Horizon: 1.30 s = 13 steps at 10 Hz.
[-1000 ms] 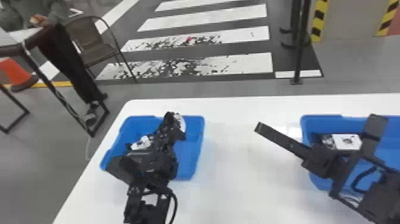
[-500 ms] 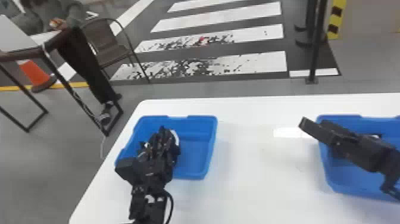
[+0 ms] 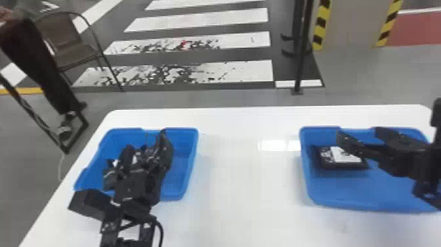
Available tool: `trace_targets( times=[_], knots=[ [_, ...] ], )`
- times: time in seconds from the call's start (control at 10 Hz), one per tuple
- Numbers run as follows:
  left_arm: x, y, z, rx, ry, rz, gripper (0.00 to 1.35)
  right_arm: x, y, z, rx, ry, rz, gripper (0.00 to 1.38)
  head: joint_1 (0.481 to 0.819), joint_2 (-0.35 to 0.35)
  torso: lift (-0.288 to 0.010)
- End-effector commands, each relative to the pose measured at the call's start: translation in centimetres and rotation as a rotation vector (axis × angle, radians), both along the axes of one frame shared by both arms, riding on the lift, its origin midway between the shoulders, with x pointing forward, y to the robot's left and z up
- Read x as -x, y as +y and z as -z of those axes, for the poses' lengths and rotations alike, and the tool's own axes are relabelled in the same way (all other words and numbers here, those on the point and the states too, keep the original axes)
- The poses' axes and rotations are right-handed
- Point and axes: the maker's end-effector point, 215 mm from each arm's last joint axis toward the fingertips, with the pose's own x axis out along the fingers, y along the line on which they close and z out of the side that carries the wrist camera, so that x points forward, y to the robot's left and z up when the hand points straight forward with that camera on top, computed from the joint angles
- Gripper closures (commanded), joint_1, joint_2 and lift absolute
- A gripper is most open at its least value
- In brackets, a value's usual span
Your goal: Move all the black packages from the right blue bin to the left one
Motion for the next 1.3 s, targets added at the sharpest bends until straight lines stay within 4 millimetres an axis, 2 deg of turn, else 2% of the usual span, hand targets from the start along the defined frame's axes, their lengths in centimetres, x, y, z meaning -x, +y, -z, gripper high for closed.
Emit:
trace_targets(
  times=[0.0, 0.1, 0.2, 0.4, 0.5, 0.7, 0.8, 0.9, 1.0, 1.1, 1.2],
  knots=[
    [1.2, -2.2, -1.8, 0.038, -0.03, 0.037, 0.2, -1.1, -2.8, 2.5, 0.07, 0.058, 0.048, 0.11, 0.695, 0.108, -0.154],
    [1.7, -3.6, -2.8, 0.05, -0.045, 0.063, 0.2, -1.6, -4.1, 4.4, 0.108, 0.096, 0.071, 0.11, 0.695, 0.09, -0.154],
    [1.8, -5.1, -2.8, 0.068, -0.034, 0.092, 0.2, -2.4, -4.8, 6.2, 0.139, 0.128, 0.082, 0.11, 0.695, 0.051, -0.154],
    [1.6, -7.2, -2.2, 0.08, -0.01, 0.136, 0.2, -3.3, -4.0, 9.5, 0.119, 0.191, 0.067, 0.11, 0.695, -0.005, -0.154],
    [1.6, -7.4, -1.8, 0.081, 0.001, 0.143, 0.2, -3.4, -3.0, 10.7, 0.099, 0.209, 0.05, 0.11, 0.695, -0.016, -0.154],
    [1.7, -7.4, -1.2, 0.083, 0.016, 0.148, 0.2, -3.1, -2.4, 12.3, 0.077, 0.249, 0.039, 0.13, 0.695, -0.012, -0.154],
    [1.7, -7.4, -1.1, 0.082, 0.022, 0.151, 0.2, -3.6, -1.6, 12.9, 0.041, 0.254, 0.018, 0.32, 0.695, -0.007, -0.154],
    [1.7, -7.4, -1.0, 0.089, 0.023, 0.154, 0.2, -3.6, -0.1, 13.2, 0.025, 0.25, -0.018, 1.02, 0.695, -0.001, -0.154],
    [1.7, -7.3, -0.8, 0.098, 0.029, 0.155, 0.2, -3.5, 1.0, 12.5, -0.025, 0.216, -0.023, 1.22, 0.695, 0.005, -0.154],
    [1.8, -7.4, -0.6, 0.098, 0.034, 0.155, 0.2, -3.4, 1.4, 12.0, -0.057, 0.209, -0.024, 1.24, 0.695, 0.018, -0.154],
    [1.8, -7.6, -0.7, 0.1, 0.03, 0.159, 0.2, -2.5, 0.8, 11.8, -0.092, 0.204, -0.006, 1.24, 0.695, 0.032, -0.154]
  ],
)
